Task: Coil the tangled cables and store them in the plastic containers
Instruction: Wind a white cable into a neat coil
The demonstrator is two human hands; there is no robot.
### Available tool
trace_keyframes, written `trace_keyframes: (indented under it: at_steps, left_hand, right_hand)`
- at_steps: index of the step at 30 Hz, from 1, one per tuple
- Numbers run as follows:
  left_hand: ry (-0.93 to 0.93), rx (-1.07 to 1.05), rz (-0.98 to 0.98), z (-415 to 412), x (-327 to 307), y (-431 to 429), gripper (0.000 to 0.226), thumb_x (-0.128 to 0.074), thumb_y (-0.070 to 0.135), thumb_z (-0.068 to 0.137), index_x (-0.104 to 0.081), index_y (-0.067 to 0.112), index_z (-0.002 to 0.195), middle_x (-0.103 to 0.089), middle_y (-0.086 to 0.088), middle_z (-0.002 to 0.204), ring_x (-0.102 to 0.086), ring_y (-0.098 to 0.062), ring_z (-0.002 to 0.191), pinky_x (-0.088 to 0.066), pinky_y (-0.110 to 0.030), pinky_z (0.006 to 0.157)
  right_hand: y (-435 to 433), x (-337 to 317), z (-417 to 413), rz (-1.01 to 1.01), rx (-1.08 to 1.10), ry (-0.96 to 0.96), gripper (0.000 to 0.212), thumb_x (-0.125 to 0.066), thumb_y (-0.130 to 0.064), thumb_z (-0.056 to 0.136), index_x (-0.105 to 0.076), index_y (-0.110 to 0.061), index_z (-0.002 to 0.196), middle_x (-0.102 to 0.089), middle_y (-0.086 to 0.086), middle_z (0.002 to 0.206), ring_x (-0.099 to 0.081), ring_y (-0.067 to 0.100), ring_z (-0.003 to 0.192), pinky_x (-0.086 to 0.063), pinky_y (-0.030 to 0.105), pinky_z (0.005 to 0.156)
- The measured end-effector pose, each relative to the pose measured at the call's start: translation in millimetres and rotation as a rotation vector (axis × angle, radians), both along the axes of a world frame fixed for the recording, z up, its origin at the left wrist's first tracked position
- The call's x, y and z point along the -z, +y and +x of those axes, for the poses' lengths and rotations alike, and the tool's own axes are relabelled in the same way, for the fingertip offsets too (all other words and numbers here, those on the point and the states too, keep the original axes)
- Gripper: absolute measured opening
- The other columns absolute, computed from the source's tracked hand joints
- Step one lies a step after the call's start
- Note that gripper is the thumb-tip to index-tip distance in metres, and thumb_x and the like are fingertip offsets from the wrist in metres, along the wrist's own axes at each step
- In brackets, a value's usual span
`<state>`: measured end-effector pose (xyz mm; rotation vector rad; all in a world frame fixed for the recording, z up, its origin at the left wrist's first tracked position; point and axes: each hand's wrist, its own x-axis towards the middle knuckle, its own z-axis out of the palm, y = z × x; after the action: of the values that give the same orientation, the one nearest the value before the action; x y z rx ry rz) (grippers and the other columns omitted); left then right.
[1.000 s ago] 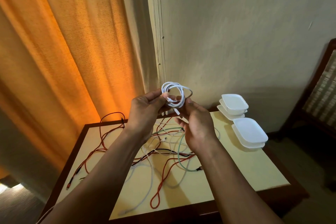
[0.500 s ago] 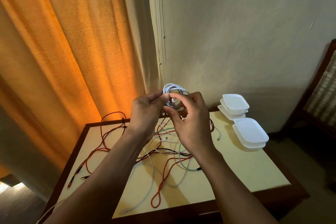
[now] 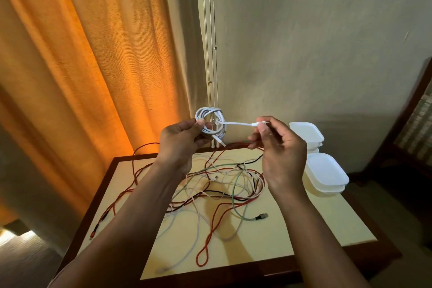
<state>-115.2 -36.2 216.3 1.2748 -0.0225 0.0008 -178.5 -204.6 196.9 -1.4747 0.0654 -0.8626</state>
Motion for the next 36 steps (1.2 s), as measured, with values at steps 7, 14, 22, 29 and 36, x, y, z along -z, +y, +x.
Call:
trace_keyframes:
  at_steps: [7,14,22,29,36]
  left_hand:
    - [0.154,0.064,-0.045,-0.6,14.3,-7.5,0.012,-0.060,-0.001,0.099,-0.066,-0.011,0.098,-0.074,-0.027,0.096,-0.077,-0.030,0.085,-0.064,-0.041,0.081]
    - [0.205,0.069,0.027,-5.9,48.9,-9.6,0.014,-0.063,-0.004,0.096,-0.067,-0.007,0.109,-0.074,-0.028,0.105,-0.077,-0.030,0.091,-0.064,-0.037,0.078]
    - [0.257,0.142,-0.012,-21.7,75.5,-11.8,0.019,-0.058,0.000,0.100,-0.066,-0.003,0.118,-0.076,-0.022,0.104,-0.077,-0.030,0.098,-0.059,-0.041,0.095]
    - [0.297,0.101,0.117,-30.7,98.9,9.8,0.018,-0.065,0.011,0.098,-0.072,0.005,0.114,-0.079,-0.010,0.105,-0.073,-0.025,0.109,-0.056,-0.042,0.099]
    - [0.310,0.086,0.261,-30.5,124.0,75.4,0.022,-0.069,0.025,0.097,-0.076,0.008,0.109,-0.077,-0.013,0.105,-0.071,-0.034,0.108,-0.055,-0.048,0.097]
  right_hand:
    - [-11.8,28.0,2.7,0.070,-0.074,0.244,0.010,-0.065,-0.008,0.097,-0.072,-0.015,0.098,-0.076,0.002,0.074,-0.075,0.024,0.068,-0.061,0.050,0.082]
    - [-12.7,55.7,2.6,-0.427,-0.199,0.565,0.017,-0.068,-0.020,0.094,-0.069,-0.032,0.106,-0.073,-0.010,0.098,-0.069,0.005,0.084,-0.055,0.027,0.074]
    - [6.1,64.4,6.1,-0.274,-0.225,0.646,0.054,-0.068,-0.055,0.089,-0.053,-0.025,0.131,-0.063,-0.011,0.114,-0.063,0.012,0.103,-0.053,0.036,0.089]
    - [30.8,95.8,8.8,0.071,-0.276,0.586,0.008,-0.069,-0.028,0.095,-0.074,-0.024,0.100,-0.079,-0.003,0.090,-0.077,0.014,0.082,-0.063,0.043,0.080]
    - [64.3,115.3,14.2,-0.170,-0.383,0.648,0.008,-0.075,-0.031,0.089,-0.073,-0.023,0.090,-0.078,-0.004,0.081,-0.075,0.013,0.079,-0.061,0.044,0.083]
